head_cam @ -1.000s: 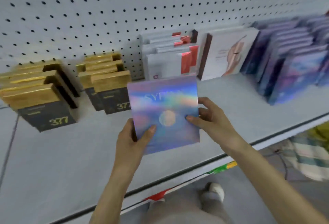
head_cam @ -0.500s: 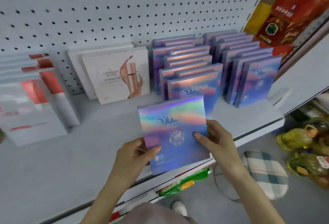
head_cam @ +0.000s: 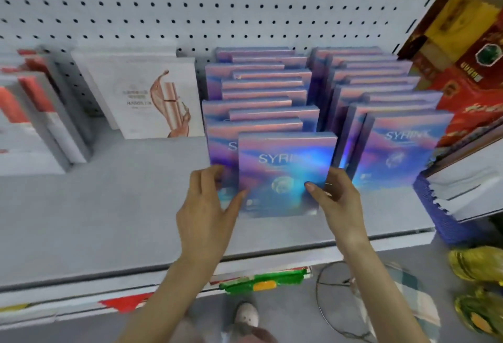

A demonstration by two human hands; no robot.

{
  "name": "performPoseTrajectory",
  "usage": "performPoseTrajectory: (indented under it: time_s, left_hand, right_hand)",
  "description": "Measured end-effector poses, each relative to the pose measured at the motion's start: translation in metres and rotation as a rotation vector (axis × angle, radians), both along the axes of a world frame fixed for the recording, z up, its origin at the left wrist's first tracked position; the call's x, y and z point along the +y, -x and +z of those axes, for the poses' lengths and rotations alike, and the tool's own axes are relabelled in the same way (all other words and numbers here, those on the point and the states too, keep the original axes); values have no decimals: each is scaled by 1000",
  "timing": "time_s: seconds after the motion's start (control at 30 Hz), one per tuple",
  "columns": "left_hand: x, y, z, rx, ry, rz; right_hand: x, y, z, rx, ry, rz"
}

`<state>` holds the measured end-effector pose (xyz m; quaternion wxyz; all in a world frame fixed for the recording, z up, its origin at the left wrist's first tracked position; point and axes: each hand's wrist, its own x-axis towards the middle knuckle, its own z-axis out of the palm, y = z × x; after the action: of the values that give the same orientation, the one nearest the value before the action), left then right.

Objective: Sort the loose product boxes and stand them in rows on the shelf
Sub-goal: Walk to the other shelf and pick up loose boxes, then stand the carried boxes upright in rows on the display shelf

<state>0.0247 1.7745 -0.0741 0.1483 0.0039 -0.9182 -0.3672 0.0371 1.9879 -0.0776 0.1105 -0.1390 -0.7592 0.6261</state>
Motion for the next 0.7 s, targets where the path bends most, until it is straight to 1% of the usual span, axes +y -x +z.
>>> performPoseTrajectory:
  time_s: [0.1, 0.23, 0.3, 0.4, 0.47, 0.57, 0.63, 0.7]
  left_hand:
    - [4, 5, -3, -28, -45, 99]
    - [8, 12, -6, -202, -239, 98]
    - [7, 14, -8, -253, -307, 88]
    - [5, 14, -11, -256, -318, 73]
    - [2, 13, -13, -260, -327, 15]
    - [-7, 5, -13, -271, -336, -106]
    - [-21, -9, -8, -289, -319, -166]
    - [-47, -29, -4, -275, -267, -213]
  right_hand:
    - [4, 12, 0, -1, -36, 51]
    - [3, 15, -5, 12, -57, 65]
    - [1, 13, -9, -1, -46, 53]
    - [-3, 10, -15, -50, -89, 21]
    - [-7, 5, -18, -108, -110, 3]
    - [-21, -15, -22, -135, -94, -106]
    - [-37, -35, -21, -114, -76, -229]
    - [-59, -54, -19, -75, -111, -329]
